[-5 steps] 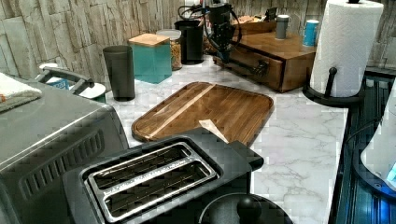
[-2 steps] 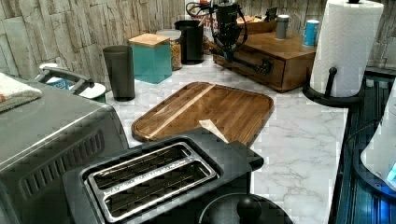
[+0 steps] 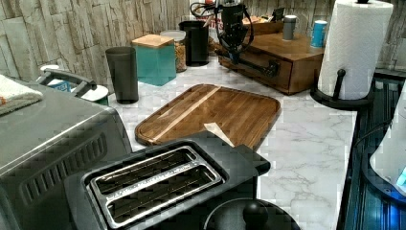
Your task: Close the drawer.
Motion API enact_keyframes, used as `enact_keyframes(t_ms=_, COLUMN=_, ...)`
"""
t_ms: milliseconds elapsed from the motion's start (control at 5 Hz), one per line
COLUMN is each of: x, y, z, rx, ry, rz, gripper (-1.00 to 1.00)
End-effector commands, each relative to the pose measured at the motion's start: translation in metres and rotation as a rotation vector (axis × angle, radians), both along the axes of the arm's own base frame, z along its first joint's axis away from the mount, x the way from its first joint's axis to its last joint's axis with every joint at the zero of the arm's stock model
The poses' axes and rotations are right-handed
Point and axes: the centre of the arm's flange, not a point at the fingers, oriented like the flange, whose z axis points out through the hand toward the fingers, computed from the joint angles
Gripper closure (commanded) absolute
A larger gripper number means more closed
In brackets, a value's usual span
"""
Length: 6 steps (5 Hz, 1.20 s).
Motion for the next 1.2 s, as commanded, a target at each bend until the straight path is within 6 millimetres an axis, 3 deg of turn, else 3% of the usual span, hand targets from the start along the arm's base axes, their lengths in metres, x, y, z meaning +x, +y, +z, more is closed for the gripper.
enact_keyframes(t_ms=200, x=-0.0804, y=-0.1565, z=0.0429, rx=-0.130, ry=-0.029, rz=-0.242, gripper=1.00)
enact_keyframes(t_ms=1200, x=-0.0804, y=-0.1565, z=0.0429, rx=-0.130, ry=-0.029, rz=-0.241, gripper=1.00)
